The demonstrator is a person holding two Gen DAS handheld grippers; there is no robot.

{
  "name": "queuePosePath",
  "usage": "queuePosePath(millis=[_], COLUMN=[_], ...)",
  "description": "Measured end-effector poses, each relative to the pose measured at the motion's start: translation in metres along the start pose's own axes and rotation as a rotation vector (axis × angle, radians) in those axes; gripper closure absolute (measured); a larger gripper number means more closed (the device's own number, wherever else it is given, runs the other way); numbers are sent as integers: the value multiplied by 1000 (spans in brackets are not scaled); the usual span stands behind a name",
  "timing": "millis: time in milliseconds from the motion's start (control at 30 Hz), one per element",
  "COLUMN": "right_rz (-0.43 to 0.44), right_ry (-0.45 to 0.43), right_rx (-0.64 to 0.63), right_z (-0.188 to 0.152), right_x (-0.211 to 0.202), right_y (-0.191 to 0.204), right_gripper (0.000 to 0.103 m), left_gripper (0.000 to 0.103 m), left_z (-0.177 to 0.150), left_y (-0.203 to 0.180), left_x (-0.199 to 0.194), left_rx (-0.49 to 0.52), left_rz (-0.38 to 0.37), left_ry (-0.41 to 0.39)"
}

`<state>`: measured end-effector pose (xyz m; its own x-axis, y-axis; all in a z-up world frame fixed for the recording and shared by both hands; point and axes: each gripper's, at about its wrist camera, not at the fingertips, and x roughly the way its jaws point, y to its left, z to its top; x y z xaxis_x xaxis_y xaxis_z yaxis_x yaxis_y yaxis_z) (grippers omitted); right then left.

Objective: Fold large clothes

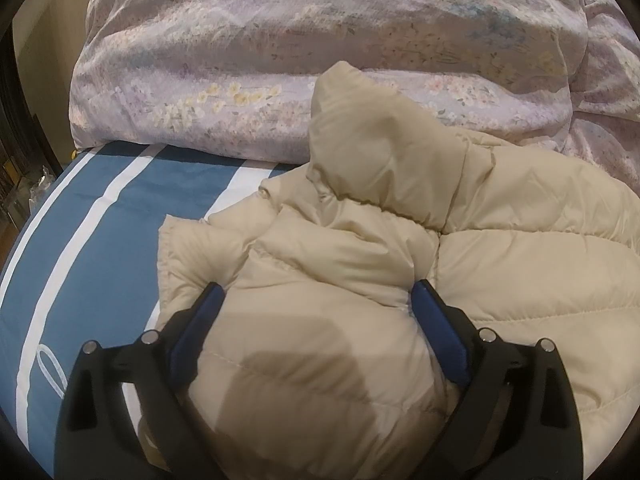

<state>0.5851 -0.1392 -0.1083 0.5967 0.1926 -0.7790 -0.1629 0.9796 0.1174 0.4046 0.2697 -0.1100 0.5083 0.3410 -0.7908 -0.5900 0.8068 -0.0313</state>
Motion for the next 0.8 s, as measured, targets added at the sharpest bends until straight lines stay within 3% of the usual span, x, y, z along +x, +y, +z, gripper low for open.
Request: queuePosePath(millis=[400, 633, 800], right_rz=[-2, 94, 129], right_ry=[-10, -4, 27], right_rx=[-3, 152, 209], right_z=[-1, -23, -46], right_x=[-7, -51, -59], right_y=[-5, -53, -77], right_gripper=[8, 8, 8], left_gripper=[8, 13, 13], left_z=[-2, -26, -47], left_y=[0, 21, 61], left_x=[-4, -60, -89], left_rx=[1, 3, -87], left_rz=[19, -26, -39], left_ry=[-3, -36, -9])
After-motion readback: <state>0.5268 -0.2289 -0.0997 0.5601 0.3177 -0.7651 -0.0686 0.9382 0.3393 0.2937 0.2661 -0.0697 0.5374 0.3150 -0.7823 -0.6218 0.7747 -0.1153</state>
